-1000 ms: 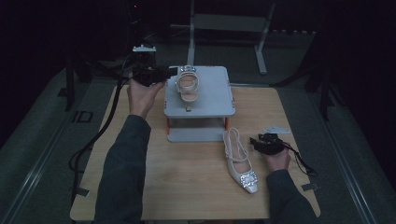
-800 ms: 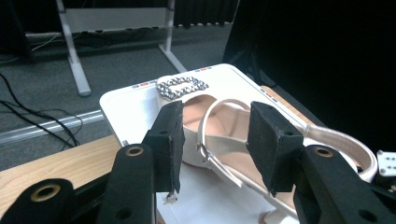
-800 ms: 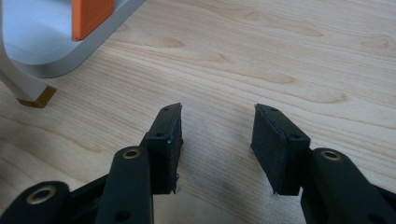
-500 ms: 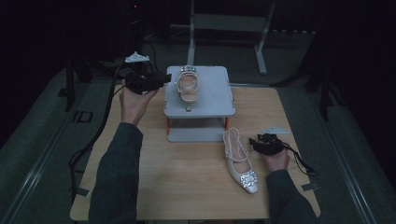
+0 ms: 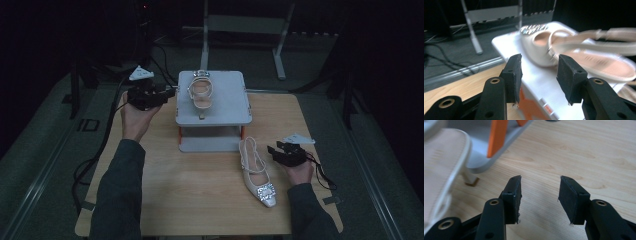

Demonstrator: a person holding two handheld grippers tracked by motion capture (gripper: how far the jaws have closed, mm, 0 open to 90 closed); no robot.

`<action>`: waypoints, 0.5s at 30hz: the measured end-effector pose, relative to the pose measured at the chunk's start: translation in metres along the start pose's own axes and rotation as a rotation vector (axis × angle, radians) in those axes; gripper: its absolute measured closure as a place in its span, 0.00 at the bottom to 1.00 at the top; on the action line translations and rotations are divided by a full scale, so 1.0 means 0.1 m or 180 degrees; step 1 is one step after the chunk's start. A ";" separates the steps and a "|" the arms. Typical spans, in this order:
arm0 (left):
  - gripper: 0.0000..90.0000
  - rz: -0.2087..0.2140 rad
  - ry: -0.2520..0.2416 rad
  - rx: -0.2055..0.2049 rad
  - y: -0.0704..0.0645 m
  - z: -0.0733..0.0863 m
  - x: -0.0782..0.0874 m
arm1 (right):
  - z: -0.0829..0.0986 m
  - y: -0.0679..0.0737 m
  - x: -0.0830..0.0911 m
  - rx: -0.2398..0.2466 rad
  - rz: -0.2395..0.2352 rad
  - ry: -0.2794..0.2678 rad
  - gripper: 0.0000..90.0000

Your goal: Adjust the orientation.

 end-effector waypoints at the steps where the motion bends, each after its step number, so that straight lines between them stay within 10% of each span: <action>1: 0.61 -0.0089 0.0042 -0.0044 0.04 0.07 -0.02 | 0.00 0.01 0.03 0.0018 -0.0003 -0.0012 0.58; 15: 0.61 -0.0371 0.0221 0.0207 0.30 0.72 -0.25 | 0.05 0.24 0.45 0.0145 -0.0224 -0.0085 0.55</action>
Point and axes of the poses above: each handheld gripper's, and its own axes: x roughly backward along the jaws, z roughly out of its underside, y roughly to its left, the point moved 8 cm from there along -x, roughly forward along the jaws, and after that the axes turned 2 degrees about y, right-handed, at the moved point
